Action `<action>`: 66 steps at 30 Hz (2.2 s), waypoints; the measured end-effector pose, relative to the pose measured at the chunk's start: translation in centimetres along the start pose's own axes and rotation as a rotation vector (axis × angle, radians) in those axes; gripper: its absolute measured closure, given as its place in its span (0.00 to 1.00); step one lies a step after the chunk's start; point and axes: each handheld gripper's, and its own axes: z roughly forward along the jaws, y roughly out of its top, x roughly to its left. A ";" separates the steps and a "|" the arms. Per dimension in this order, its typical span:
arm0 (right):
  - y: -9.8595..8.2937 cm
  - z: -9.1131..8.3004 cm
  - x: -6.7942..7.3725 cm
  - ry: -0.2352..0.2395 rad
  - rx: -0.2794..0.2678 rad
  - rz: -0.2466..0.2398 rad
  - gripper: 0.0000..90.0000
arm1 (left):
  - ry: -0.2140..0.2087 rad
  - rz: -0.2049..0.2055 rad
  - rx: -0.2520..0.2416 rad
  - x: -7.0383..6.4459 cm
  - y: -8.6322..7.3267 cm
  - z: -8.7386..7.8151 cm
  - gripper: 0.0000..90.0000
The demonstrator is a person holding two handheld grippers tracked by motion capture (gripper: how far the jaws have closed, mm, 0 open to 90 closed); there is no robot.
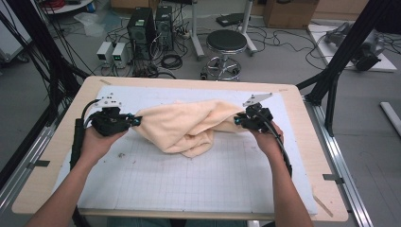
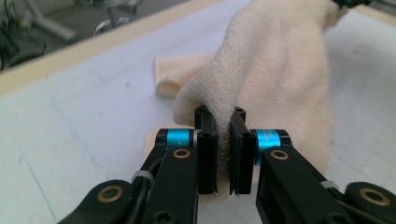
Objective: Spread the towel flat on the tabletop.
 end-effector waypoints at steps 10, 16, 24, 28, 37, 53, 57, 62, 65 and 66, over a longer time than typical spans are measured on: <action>-0.6 -0.5 2.3 0.043 -0.055 -0.039 0.61 | -0.007 -0.055 0.025 1.4 -2.0 1.2 0.55; 0.7 -1.6 5.6 0.097 -0.107 -0.117 0.61 | -0.035 -0.017 0.022 0.7 -2.9 0.7 0.48; 1.5 2.7 10.5 0.185 -0.107 -0.173 0.67 | -0.034 0.011 0.117 0.1 -4.7 3.7 0.48; 2.3 4.7 11.9 0.199 -0.084 -0.196 0.67 | -0.014 0.030 0.131 0.0 -5.1 5.2 0.57; 2.8 7.9 12.5 0.195 -0.052 -0.151 0.89 | -0.028 0.022 0.111 -0.2 -5.2 5.9 0.87; 1.3 -1.1 8.9 0.159 -0.180 -0.191 0.96 | -0.018 0.040 -0.066 -2.2 -1.4 -0.8 0.96; 0.3 -4.3 7.3 0.113 -0.180 -0.183 0.96 | -0.033 0.063 -0.098 -3.5 0.4 -2.2 0.96; -0.9 -7.6 5.9 0.067 -0.190 -0.175 0.96 | -0.062 0.093 -0.112 -5.0 1.8 -2.8 0.95; -1.5 -8.7 4.7 0.058 -0.188 -0.142 0.96 | -0.053 0.111 -0.092 -5.0 2.2 -1.8 0.95; -1.9 -8.1 4.0 0.064 -0.171 -0.120 0.96 | -0.042 0.110 -0.081 -4.9 2.2 -1.2 0.95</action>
